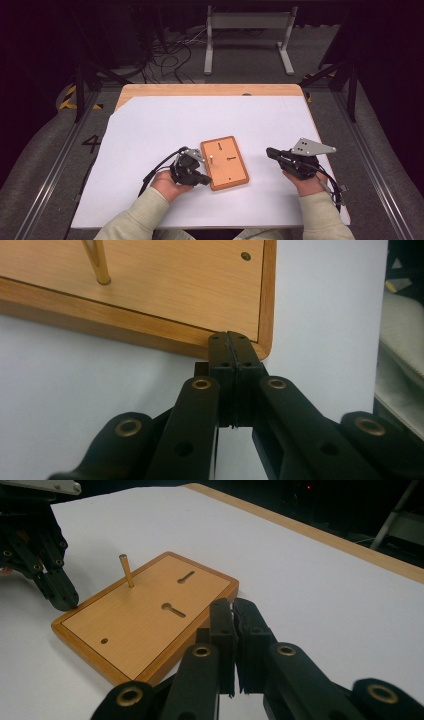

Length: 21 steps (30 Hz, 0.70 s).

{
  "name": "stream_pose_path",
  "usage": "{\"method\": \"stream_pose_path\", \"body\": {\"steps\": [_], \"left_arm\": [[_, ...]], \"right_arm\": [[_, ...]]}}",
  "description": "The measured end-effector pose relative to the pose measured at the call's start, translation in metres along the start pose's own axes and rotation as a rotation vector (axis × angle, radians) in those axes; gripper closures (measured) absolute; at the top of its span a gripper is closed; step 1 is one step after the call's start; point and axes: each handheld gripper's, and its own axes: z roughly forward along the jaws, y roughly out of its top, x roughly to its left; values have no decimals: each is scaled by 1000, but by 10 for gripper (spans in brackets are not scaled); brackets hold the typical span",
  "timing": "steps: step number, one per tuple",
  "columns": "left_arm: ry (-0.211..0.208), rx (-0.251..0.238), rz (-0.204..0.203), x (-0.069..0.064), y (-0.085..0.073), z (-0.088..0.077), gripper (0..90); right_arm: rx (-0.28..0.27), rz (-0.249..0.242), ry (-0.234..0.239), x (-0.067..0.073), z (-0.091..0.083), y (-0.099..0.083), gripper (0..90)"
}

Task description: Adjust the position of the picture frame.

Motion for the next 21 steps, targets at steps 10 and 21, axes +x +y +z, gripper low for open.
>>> {"method": "stream_pose_path", "body": {"steps": [10,21], "left_arm": [[90,-99,-30,9,-12,-33,885],[208,-261,-109,20,-41,-78,837]], "right_arm": [[104,90,37,2,33,9,900],[207,101,43,-3,73,32,900]]}}
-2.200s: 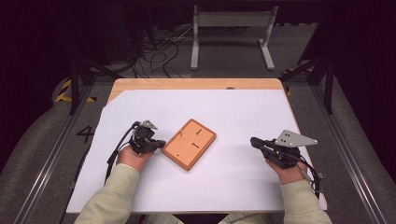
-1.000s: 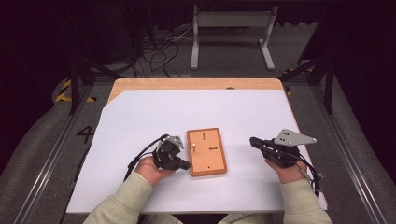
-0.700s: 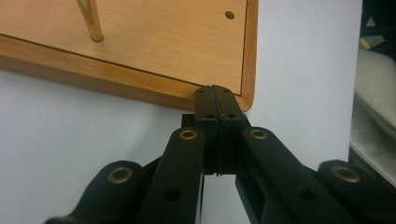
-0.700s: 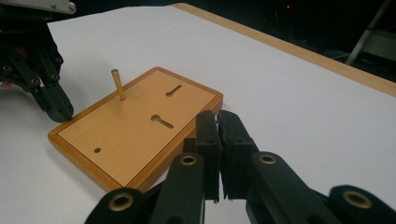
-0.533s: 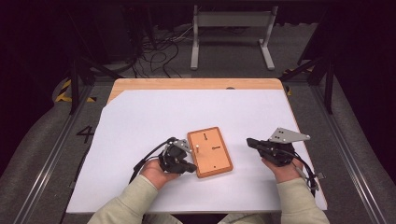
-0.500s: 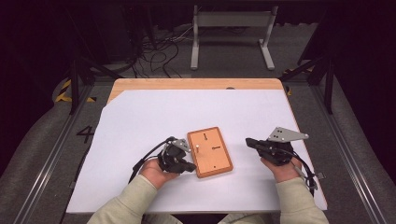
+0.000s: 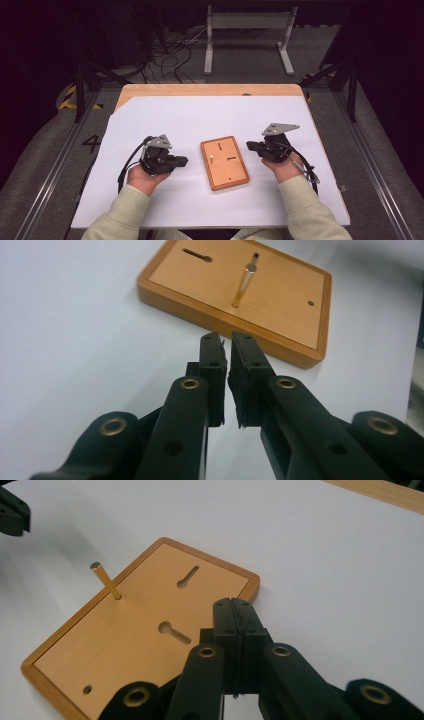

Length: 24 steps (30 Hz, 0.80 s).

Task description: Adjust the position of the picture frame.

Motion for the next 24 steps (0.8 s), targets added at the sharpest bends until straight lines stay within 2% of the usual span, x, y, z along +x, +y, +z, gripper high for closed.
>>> {"method": "stream_pose_path", "body": {"steps": [6,8,9,11,15,16,20,24], "left_arm": [[64,-46,-30,10,-13,-15,790],[85,-54,-28,11,-15,-17,761],[107,-55,-14,12,-16,-18,748],[123,-52,-24,12,-17,-17,719],[144,-47,-16,12,-18,-15,675],[157,-53,-27,12,-19,-15,644],[149,-93,-90,19,-20,-17,555],[150,-105,-127,22,-21,-17,544]], "right_arm": [[43,6,-3,-7,16,14,900],[52,16,-5,-10,21,17,900],[59,16,-6,-12,24,19,900],[75,15,-17,-14,31,22,900],[97,25,-46,-18,42,26,900],[104,21,-48,-19,46,26,900],[147,34,-56,-23,59,26,900],[183,49,-68,-27,72,27,900]]}}
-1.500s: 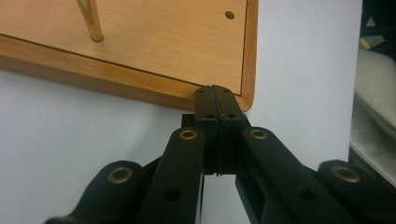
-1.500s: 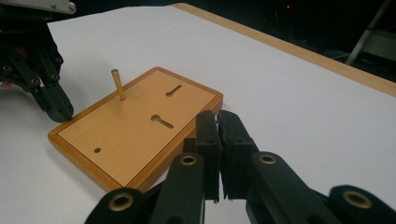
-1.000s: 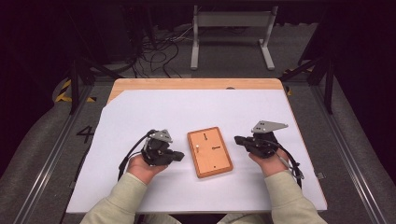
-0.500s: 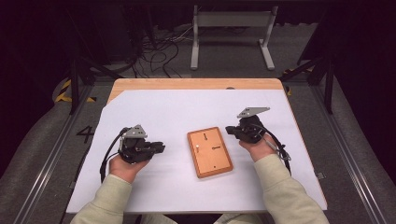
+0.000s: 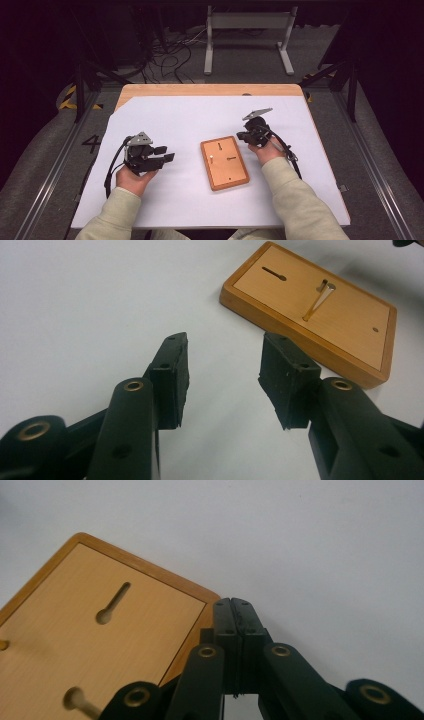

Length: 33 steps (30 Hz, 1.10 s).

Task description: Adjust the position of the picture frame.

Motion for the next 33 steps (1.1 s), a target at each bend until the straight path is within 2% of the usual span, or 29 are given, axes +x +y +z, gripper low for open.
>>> {"method": "stream_pose_path", "body": {"steps": [5,10,12,15,18,20,21,23,26,33], "left_arm": [[1,2,2,0,0,1,555],[-1,2,-17,1,0,1,552],[-16,6,-18,2,0,1,520],[-8,15,-3,3,0,2,516],[-12,25,-4,2,-1,3,518],[-8,26,3,2,0,4,519],[-7,29,6,3,0,4,522],[-9,30,2,3,-1,5,524],[-9,35,0,4,-1,4,527],[-8,31,-17,7,-2,3,543]], "right_arm": [[29,18,-9,-4,14,2,900],[51,27,-11,-4,24,1,900],[50,11,-9,-4,26,1,900],[55,-26,-38,0,28,3,900],[62,-1,-25,1,30,7,900],[65,-4,-19,3,31,9,900],[63,-33,-10,10,35,13,900],[66,-43,-3,14,36,16,900],[69,-88,12,26,42,23,900],[84,-143,56,47,55,32,900]]}}
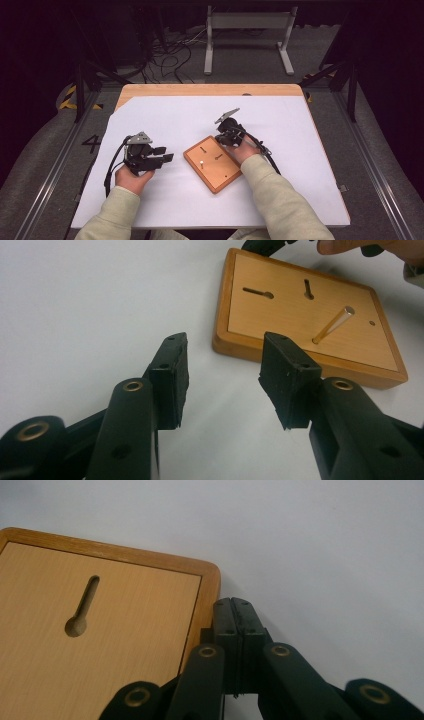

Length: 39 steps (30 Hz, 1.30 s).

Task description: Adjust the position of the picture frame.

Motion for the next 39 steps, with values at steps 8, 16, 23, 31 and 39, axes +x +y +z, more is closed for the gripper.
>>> {"method": "stream_pose_path", "body": {"steps": [8,16,23,31,39], "left_arm": [[10,18,-29,5,0,4,642],[23,81,-32,7,-1,22,842],[26,158,-12,7,-1,39,893],[20,218,11,5,-1,49,895],[-32,275,56,-6,2,51,896]], "right_arm": [[-5,-83,59,19,8,8,900],[-60,-47,-10,15,-20,6,900],[-141,-11,8,7,-55,-15,900],[-215,44,58,1,-87,-49,900],[-317,73,82,-4,-129,-73,900]]}}
